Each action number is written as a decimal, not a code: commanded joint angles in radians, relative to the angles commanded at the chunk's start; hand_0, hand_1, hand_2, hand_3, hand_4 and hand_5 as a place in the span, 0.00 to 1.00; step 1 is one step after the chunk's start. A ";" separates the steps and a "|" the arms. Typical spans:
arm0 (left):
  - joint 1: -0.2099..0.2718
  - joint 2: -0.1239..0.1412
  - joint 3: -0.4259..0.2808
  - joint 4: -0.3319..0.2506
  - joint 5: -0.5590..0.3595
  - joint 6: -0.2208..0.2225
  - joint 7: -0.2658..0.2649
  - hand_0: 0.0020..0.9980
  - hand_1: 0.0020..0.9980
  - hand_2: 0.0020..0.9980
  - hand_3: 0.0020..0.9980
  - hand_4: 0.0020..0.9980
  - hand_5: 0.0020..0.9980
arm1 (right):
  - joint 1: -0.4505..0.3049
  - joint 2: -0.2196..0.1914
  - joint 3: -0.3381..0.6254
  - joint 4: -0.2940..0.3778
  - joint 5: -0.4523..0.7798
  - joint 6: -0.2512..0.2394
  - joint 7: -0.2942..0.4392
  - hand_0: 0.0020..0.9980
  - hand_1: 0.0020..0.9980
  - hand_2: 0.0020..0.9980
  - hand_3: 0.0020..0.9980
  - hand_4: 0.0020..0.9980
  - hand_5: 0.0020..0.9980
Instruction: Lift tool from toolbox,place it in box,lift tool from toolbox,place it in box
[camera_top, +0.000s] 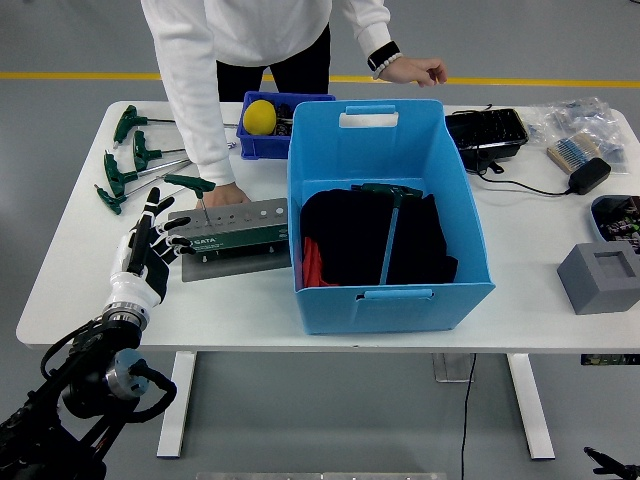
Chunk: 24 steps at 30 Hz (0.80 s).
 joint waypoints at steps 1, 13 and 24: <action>-0.004 -0.001 0.001 0.004 -0.039 -0.007 0.003 0.22 0.26 0.48 0.77 0.83 0.69 | 0.000 0.001 0.001 0.000 0.000 0.000 0.000 0.62 0.60 0.66 0.55 0.79 0.65; -0.075 0.003 0.020 0.065 -0.449 -0.029 0.010 0.21 0.25 0.49 0.81 0.82 0.72 | -0.001 0.002 0.002 0.000 0.002 -0.001 -0.001 0.62 0.60 0.66 0.55 0.79 0.65; -0.158 0.010 0.050 0.118 -0.486 -0.045 0.007 0.21 0.26 0.50 0.82 0.82 0.73 | 0.001 0.003 0.005 0.000 -0.002 -0.002 -0.002 0.62 0.60 0.66 0.55 0.79 0.65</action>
